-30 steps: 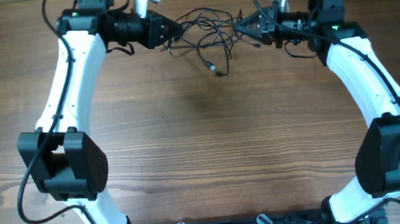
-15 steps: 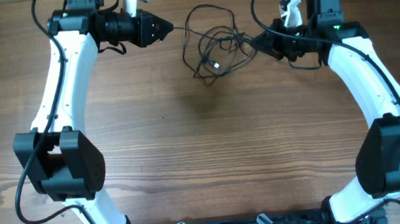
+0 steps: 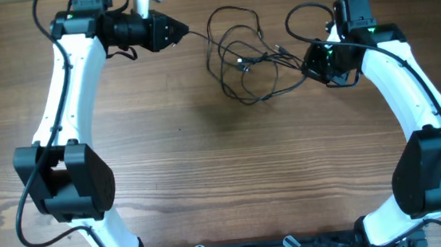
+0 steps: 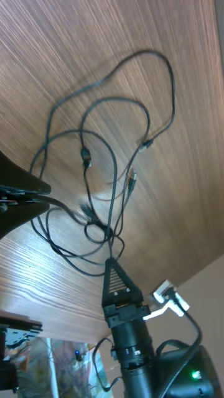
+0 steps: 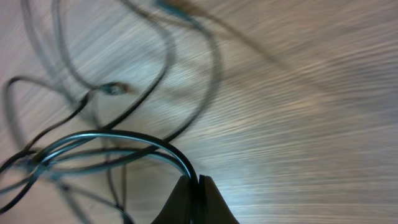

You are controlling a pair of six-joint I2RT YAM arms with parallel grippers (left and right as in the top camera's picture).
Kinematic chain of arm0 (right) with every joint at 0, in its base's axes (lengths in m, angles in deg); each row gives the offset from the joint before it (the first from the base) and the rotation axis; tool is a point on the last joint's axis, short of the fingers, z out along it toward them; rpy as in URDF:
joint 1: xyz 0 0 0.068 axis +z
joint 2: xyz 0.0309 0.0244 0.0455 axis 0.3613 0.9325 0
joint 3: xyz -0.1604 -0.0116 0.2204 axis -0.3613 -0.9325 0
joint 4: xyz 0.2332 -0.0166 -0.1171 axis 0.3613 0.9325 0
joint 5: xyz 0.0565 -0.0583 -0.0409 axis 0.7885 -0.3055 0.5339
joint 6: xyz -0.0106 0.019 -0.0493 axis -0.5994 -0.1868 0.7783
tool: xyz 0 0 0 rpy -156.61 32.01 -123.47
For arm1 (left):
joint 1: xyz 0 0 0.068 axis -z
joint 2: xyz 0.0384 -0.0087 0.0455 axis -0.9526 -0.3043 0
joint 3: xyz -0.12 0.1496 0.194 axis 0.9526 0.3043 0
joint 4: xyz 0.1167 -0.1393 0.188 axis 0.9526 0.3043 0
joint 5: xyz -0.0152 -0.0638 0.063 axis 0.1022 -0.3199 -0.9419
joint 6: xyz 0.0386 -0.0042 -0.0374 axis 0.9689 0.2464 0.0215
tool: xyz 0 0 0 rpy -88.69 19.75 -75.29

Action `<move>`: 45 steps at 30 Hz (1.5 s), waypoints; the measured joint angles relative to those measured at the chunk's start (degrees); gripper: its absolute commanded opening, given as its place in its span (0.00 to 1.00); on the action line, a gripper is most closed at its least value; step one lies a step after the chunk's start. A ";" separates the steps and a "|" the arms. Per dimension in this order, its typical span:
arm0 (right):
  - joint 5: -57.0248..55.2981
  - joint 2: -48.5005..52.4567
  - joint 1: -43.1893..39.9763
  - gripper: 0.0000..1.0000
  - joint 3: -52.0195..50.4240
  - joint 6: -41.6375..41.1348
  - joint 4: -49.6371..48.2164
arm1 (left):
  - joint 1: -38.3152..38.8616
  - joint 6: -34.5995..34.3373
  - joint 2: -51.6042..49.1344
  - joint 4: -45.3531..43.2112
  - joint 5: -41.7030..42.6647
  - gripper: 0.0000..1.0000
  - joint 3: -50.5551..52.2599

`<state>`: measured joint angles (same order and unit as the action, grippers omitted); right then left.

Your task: Untangle cables

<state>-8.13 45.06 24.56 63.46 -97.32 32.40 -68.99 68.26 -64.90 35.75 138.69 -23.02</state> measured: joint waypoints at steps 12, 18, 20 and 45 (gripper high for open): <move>-10.32 0.00 -0.70 0.22 0.00 -2.47 1.49 | -11.91 -3.04 8.87 -1.29 -0.46 0.04 0.02; -10.95 0.28 -0.70 0.28 0.00 -2.78 1.36 | -12.48 -3.63 15.96 -1.33 -0.39 0.07 0.00; -10.99 0.48 -0.70 0.53 0.00 -2.49 1.18 | -12.46 -4.24 16.39 -1.29 -0.42 0.08 0.00; -7.41 2.34 6.71 0.91 0.00 -1.42 4.68 | -12.46 -5.86 16.37 -0.98 -0.44 0.10 0.00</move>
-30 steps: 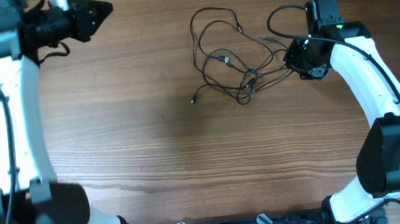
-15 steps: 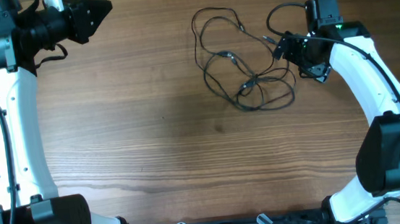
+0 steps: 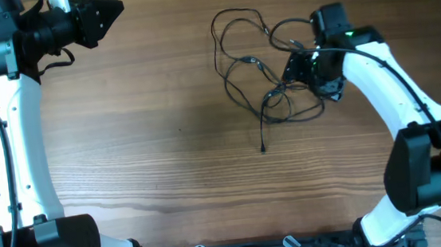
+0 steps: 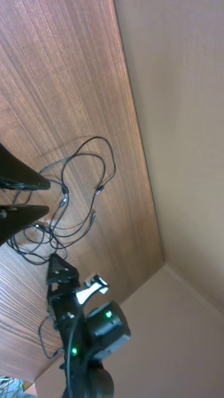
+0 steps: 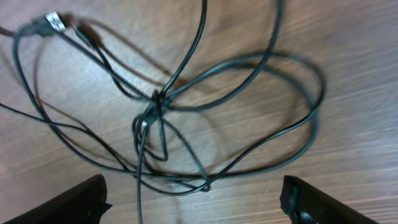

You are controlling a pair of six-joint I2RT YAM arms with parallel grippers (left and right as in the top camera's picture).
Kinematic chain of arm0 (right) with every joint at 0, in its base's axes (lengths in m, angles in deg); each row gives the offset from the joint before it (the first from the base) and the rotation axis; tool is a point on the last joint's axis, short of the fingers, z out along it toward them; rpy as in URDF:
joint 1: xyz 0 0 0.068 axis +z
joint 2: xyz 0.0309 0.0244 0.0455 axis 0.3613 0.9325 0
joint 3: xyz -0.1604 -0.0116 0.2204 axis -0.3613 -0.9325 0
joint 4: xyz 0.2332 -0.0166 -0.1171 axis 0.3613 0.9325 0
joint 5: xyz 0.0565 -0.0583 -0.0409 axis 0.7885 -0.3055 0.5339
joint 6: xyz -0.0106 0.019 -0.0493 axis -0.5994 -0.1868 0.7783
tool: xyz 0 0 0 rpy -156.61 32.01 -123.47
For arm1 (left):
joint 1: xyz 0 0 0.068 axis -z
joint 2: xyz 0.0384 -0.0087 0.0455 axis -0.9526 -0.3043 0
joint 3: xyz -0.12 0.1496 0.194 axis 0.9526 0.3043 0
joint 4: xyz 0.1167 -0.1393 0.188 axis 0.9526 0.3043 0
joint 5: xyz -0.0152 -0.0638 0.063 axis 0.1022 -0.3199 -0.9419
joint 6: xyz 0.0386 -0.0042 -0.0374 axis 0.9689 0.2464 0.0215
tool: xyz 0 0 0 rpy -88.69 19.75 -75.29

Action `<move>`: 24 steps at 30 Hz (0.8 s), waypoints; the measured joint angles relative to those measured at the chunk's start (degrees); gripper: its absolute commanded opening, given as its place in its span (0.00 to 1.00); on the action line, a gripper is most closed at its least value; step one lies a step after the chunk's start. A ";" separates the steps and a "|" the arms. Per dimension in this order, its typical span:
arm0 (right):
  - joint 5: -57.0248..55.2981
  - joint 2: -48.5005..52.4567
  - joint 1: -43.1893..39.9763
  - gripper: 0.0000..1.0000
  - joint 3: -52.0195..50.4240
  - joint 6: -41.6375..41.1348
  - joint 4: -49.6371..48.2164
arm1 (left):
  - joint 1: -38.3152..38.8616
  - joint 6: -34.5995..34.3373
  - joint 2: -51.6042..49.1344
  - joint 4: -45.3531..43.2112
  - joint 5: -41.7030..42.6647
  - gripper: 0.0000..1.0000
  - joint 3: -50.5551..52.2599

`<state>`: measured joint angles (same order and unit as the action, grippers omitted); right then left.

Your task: Untangle cables

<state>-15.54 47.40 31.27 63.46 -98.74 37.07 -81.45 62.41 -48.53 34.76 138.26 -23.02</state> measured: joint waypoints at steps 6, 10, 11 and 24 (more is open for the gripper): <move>-0.13 2.19 3.50 0.87 0.00 -3.21 0.20 | 0.00 -0.07 0.00 0.02 0.00 0.10 0.00; -0.92 4.20 4.79 0.87 -0.52 -5.79 -0.07 | 0.00 -0.07 0.00 0.02 0.00 0.10 0.00; -1.29 4.59 4.90 0.87 -1.05 -6.43 -0.42 | 0.00 -0.07 0.00 0.02 0.00 0.10 0.00; -2.19 5.49 4.87 0.84 -7.26 -9.31 -6.38 | 0.00 -0.09 0.00 0.15 -1.33 0.11 0.00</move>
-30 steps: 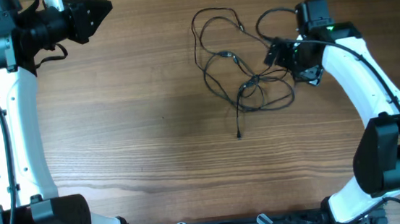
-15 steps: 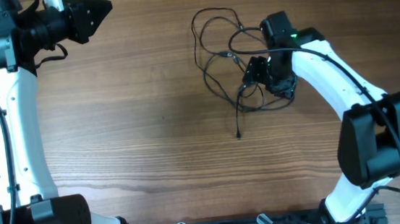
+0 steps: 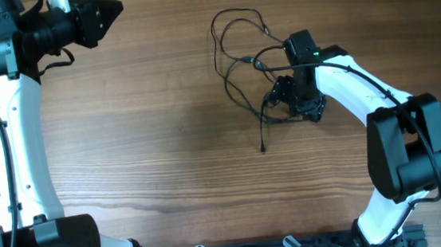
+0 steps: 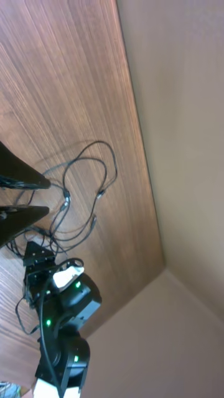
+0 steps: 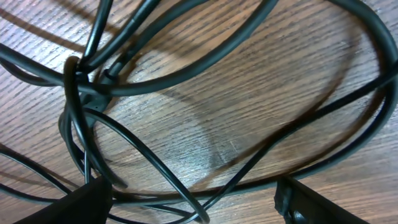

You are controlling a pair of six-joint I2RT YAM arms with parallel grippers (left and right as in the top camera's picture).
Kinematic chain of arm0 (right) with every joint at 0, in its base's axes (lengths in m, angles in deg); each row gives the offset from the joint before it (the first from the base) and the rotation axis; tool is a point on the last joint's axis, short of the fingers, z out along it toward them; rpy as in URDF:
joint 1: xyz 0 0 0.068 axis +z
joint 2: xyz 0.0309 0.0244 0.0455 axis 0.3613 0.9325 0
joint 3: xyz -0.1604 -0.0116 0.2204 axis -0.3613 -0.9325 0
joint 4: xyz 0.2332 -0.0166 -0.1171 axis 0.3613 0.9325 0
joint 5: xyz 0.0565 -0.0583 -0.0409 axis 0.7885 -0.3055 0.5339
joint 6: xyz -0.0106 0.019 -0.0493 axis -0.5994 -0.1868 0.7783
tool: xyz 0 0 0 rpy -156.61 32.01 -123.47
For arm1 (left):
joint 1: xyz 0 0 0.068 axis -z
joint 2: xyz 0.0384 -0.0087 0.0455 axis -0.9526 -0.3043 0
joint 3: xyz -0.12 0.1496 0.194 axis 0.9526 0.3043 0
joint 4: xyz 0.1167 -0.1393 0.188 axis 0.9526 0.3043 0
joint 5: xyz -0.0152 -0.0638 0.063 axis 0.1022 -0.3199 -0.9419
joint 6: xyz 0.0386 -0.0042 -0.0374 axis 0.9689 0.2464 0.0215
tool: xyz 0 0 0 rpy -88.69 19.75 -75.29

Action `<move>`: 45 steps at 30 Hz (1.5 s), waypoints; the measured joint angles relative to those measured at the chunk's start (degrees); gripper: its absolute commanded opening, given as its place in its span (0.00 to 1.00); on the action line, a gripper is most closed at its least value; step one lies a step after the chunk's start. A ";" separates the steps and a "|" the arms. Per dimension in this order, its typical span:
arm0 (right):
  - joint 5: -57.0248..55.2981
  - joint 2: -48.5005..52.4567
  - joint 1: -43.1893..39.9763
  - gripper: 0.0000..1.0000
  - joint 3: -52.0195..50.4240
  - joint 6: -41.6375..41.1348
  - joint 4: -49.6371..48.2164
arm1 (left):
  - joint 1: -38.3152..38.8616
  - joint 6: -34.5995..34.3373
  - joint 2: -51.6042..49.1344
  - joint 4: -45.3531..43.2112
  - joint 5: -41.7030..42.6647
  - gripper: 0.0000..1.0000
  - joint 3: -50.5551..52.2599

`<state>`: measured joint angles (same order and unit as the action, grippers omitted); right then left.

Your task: Untangle cables

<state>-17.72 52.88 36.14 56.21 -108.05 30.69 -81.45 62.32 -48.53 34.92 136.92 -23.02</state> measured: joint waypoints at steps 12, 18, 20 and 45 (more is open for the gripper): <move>2.71 1.64 0.02 0.82 0.00 0.17 -5.73 | 3.69 -2.54 -0.63 0.57 -12.09 0.10 0.00; 3.93 2.40 0.22 0.78 0.00 0.81 -6.99 | 9.20 -5.09 -5.18 0.37 -21.14 0.10 0.00; 4.13 2.40 0.22 0.73 0.00 1.27 -7.43 | 10.62 -5.88 -6.82 0.39 -23.89 0.10 0.00; 18.91 3.08 0.22 0.04 0.50 7.04 -22.47 | 17.38 -7.17 -11.43 -1.33 -29.03 0.15 2.75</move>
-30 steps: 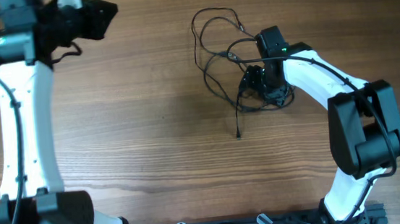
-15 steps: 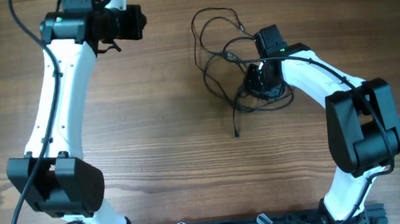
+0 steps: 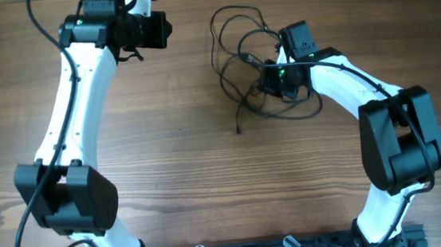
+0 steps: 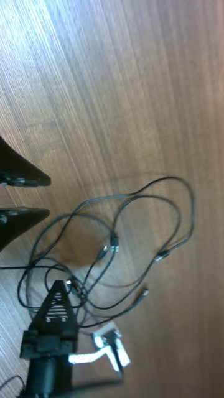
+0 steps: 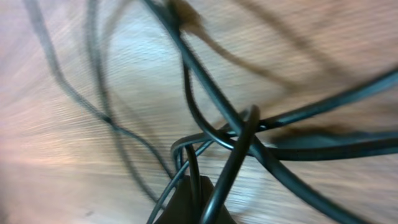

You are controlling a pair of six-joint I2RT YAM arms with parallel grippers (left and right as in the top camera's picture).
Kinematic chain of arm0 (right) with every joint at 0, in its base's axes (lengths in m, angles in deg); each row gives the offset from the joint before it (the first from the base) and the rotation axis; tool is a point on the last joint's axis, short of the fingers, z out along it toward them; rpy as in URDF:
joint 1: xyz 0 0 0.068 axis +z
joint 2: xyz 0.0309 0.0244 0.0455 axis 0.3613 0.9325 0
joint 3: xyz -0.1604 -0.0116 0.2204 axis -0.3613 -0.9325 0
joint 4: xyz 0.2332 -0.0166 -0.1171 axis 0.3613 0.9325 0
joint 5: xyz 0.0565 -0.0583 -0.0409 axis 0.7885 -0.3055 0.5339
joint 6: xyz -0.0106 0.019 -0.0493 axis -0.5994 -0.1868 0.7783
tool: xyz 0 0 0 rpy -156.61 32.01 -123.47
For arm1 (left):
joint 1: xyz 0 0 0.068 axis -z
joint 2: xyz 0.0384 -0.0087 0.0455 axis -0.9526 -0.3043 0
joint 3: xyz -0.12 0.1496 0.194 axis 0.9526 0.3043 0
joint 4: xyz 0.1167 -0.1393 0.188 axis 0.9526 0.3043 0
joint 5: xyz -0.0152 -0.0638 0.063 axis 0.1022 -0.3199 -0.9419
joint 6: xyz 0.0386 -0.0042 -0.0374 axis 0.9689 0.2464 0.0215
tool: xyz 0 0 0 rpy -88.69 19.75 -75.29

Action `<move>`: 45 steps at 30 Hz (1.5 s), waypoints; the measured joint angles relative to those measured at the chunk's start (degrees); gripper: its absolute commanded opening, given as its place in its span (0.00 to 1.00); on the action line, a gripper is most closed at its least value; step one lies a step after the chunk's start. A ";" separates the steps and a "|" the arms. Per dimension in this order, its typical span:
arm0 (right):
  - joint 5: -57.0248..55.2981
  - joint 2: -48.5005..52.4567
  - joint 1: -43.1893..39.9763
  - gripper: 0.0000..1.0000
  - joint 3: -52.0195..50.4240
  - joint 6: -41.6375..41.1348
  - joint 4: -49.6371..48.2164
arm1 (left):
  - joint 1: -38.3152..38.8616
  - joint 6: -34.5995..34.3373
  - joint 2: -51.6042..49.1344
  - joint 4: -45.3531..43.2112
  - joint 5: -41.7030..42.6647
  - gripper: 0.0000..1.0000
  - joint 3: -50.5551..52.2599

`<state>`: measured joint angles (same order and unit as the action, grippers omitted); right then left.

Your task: Untangle cables

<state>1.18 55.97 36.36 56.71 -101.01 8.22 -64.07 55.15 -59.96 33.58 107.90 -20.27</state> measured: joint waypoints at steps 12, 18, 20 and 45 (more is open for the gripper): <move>13.66 -1.07 -1.40 0.05 8.63 4.24 -5.77 | 0.00 8.15 -1.46 -0.72 8.76 0.14 2.29; 20.44 -3.61 -5.11 0.05 9.92 4.81 -8.02 | 0.00 10.58 -1.55 -0.83 11.85 0.14 2.29; 22.36 -4.33 -5.90 0.05 10.03 4.81 -8.98 | 0.00 11.17 -1.68 -0.83 12.96 0.15 2.29; 36.30 -7.69 -7.04 0.05 10.10 -0.90 -17.42 | 0.00 18.36 -9.25 -0.72 38.05 0.59 2.32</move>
<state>37.49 48.27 29.32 66.81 -101.91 -9.20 -64.07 73.51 -69.20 32.86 145.95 -17.95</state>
